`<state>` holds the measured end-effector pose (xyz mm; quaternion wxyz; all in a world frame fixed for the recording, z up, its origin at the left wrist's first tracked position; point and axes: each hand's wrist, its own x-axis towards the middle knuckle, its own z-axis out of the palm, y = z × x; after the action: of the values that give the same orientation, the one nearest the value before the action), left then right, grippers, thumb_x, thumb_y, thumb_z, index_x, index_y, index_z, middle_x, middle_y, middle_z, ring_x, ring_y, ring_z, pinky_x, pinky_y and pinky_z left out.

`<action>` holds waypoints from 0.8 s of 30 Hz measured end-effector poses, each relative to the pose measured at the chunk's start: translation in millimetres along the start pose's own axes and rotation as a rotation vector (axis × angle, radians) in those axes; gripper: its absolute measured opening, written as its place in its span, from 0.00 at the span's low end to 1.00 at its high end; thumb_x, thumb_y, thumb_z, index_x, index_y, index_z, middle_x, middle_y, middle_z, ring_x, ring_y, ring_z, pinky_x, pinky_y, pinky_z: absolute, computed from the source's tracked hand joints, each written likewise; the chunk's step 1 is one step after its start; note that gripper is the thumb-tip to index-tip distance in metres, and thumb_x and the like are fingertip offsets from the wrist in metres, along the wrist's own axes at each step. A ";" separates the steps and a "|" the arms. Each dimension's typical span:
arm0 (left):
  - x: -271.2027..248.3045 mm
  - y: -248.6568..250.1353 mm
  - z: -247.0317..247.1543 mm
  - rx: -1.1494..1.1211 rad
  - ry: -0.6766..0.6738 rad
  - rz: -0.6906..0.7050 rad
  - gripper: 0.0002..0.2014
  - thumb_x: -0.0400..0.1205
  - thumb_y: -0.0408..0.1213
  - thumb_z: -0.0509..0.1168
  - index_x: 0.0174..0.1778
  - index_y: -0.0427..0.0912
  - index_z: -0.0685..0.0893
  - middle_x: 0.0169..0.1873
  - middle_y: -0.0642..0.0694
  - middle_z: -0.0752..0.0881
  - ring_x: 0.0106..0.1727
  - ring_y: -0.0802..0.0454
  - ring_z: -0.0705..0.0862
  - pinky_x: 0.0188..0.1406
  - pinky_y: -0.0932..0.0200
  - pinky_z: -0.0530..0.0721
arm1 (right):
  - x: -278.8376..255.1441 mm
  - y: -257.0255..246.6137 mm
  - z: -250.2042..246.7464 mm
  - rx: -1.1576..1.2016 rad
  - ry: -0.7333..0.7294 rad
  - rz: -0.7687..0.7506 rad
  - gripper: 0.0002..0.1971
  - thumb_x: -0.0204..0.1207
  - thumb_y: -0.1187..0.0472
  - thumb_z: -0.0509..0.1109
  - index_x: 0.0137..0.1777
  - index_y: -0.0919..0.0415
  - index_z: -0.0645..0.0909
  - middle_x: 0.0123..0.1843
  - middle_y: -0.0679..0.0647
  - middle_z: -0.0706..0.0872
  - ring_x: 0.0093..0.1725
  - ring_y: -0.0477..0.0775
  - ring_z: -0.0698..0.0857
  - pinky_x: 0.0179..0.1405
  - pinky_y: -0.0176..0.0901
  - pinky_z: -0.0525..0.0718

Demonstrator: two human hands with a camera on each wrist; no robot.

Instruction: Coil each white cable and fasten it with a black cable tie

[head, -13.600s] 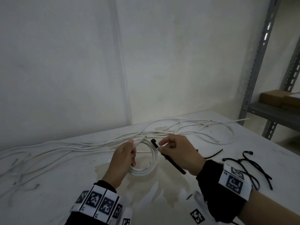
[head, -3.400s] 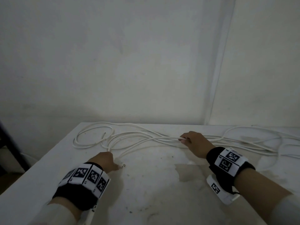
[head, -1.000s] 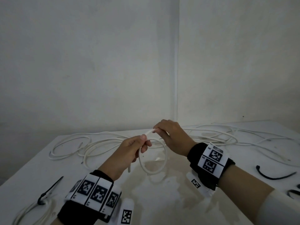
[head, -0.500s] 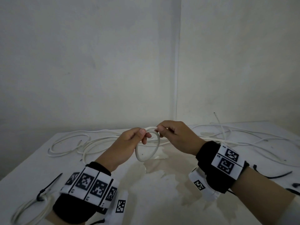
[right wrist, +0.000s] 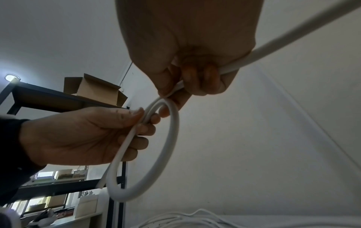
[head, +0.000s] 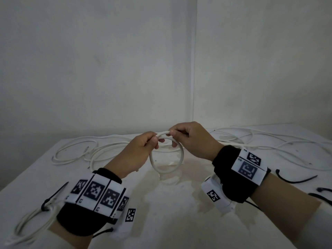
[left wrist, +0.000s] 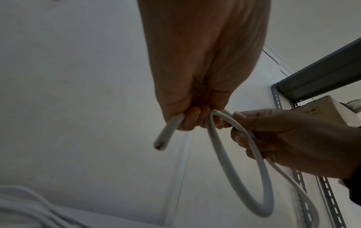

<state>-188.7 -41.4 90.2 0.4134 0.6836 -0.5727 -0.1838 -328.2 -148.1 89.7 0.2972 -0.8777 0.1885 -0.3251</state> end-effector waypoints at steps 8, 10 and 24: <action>2.9 -4.4 7.1 0.009 0.048 0.037 0.16 0.86 0.37 0.54 0.33 0.55 0.77 0.41 0.48 0.84 0.28 0.62 0.73 0.30 0.69 0.69 | -3.7 4.5 -1.8 0.054 -0.043 0.058 0.17 0.81 0.62 0.62 0.31 0.47 0.78 0.27 0.41 0.80 0.27 0.40 0.71 0.33 0.34 0.70; 4.4 -5.0 8.5 0.034 0.091 0.048 0.13 0.85 0.37 0.56 0.37 0.52 0.81 0.40 0.50 0.85 0.33 0.63 0.76 0.30 0.74 0.70 | -5.2 7.0 -0.8 0.044 -0.033 0.071 0.18 0.81 0.61 0.61 0.29 0.48 0.77 0.24 0.40 0.77 0.25 0.39 0.71 0.30 0.30 0.67; 5.3 -12.0 16.5 0.085 0.209 0.113 0.05 0.78 0.39 0.68 0.42 0.43 0.88 0.30 0.61 0.83 0.29 0.73 0.78 0.33 0.78 0.72 | -9.5 12.2 5.1 0.046 -0.044 0.083 0.19 0.81 0.61 0.61 0.27 0.49 0.75 0.20 0.35 0.79 0.24 0.34 0.74 0.28 0.24 0.69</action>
<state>-191.6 -52.2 72.3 0.4511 0.6825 -0.5715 -0.0637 -333.3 -150.2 74.4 0.3345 -0.8691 0.2106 -0.2972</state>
